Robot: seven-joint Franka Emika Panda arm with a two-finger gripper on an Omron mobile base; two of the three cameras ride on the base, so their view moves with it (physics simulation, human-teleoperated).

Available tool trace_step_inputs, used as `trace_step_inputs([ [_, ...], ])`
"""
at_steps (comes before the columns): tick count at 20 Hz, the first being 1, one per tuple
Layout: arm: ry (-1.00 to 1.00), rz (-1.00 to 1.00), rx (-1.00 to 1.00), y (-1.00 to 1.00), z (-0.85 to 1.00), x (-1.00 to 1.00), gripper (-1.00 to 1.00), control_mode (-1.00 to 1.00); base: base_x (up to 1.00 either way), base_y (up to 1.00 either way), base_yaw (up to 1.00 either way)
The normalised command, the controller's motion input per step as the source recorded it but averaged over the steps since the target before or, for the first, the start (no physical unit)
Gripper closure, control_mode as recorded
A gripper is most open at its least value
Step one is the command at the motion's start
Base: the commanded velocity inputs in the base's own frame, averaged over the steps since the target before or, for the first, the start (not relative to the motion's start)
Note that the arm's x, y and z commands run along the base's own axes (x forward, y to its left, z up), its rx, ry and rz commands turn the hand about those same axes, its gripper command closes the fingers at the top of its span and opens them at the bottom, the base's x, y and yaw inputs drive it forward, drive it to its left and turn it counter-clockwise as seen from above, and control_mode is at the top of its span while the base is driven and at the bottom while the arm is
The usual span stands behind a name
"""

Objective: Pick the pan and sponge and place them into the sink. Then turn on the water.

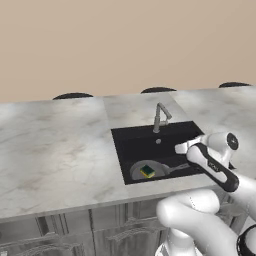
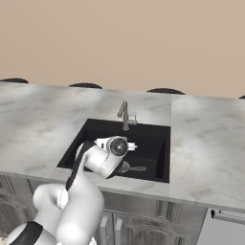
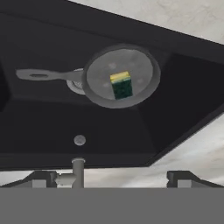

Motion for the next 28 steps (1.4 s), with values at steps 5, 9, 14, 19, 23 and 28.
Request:
trace_step_inputs([
  [5,-0.07,0.0,0.0,-0.42,0.19,0.33,-1.0,-1.0,0.0,0.0,0.0],
  [9,-0.06,0.02,0.0,-0.41,0.11,0.42,-1.0,-1.0,0.0,0.0,0.0],
  [14,-0.04,0.09,0.0,-0.31,0.04,0.36,-1.0,-1.0,0.0,0.0,0.0],
  [19,-0.04,0.17,0.0,-0.2,0.0,0.28,-1.0,-1.0,0.0,0.0,0.0],
  [23,-0.03,0.16,0.0,-0.1,0.06,0.23,-1.0,-1.0,0.0,0.0,0.0],
  [28,-0.04,0.06,-0.06,-0.19,0.0,0.38,-1.0,-1.0,0.0,0.0,0.0],
])
